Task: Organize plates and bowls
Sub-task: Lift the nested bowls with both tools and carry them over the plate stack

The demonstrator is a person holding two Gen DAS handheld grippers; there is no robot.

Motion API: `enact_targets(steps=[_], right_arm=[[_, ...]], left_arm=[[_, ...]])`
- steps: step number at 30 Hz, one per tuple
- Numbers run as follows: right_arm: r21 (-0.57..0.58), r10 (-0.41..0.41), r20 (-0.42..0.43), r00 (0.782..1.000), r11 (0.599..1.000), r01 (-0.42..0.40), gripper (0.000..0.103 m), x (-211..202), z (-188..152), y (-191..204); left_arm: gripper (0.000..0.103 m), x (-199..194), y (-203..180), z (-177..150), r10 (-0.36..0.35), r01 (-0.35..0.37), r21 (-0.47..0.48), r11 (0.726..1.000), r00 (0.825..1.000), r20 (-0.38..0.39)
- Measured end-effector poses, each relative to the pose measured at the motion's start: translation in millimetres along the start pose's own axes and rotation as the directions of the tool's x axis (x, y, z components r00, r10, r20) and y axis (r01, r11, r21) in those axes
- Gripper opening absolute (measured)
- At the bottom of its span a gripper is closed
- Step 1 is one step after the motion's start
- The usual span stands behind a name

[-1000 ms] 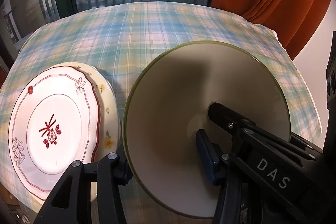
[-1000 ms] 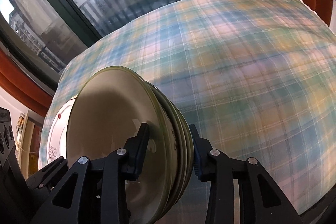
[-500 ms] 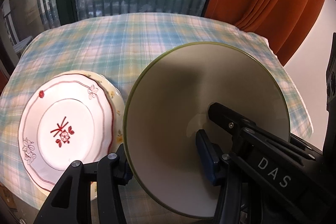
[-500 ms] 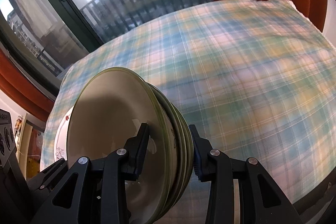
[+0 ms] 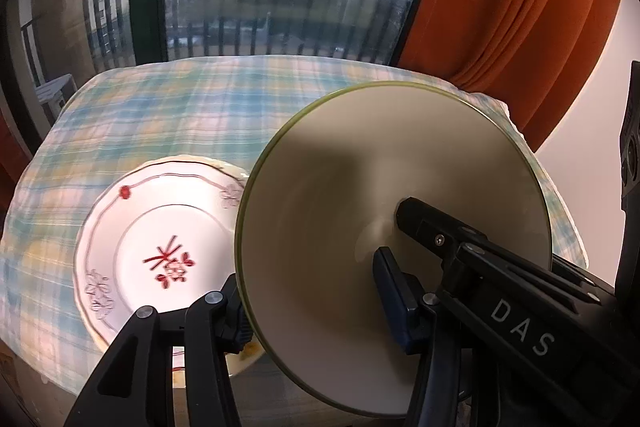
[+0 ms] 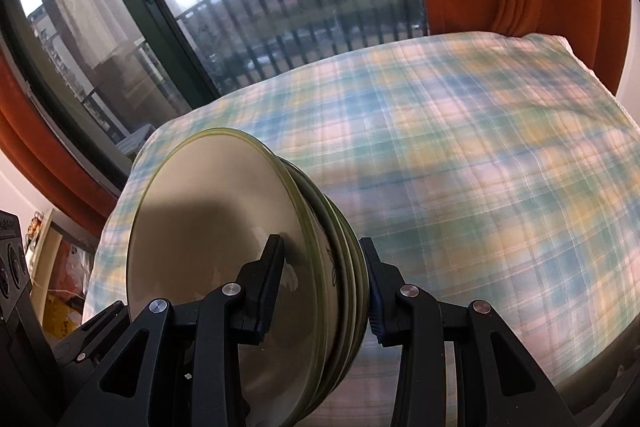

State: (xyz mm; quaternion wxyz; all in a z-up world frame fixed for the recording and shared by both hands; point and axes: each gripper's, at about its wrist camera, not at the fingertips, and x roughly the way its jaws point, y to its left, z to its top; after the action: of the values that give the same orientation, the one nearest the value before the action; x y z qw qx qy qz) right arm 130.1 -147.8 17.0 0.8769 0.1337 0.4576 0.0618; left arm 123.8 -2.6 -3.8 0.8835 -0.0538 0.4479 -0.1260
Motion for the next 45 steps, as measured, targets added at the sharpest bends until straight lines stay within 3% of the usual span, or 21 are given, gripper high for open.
enact_targets(steps=[12, 21, 45], right_arm=[[-0.048, 0.034, -0.001, 0.999, 0.998, -0.034, 0.042, 4.1, -3.1, 54.1], [-0.088, 0.044, -0.041, 0.998, 0.995, -0.047, 0.042, 19.8, -11.9, 89.4], [-0.189, -0.023, -0.123, 0.992, 0.982, -0.001, 0.042, 68.3, -16.1, 146.0]], left_arm=[[0.052, -27.6, 43.9, -4.7, 0.031, -0.03, -0.041, 0.999, 0.999, 0.036], [0.052, -34.6, 76.6, -16.3, 0.04, -0.038, -0.096, 0.995, 0.999, 0.021], [0.052, -23.8, 133.5, -23.0, 0.017, -0.021, -0.214, 0.977, 1.0, -0.023]])
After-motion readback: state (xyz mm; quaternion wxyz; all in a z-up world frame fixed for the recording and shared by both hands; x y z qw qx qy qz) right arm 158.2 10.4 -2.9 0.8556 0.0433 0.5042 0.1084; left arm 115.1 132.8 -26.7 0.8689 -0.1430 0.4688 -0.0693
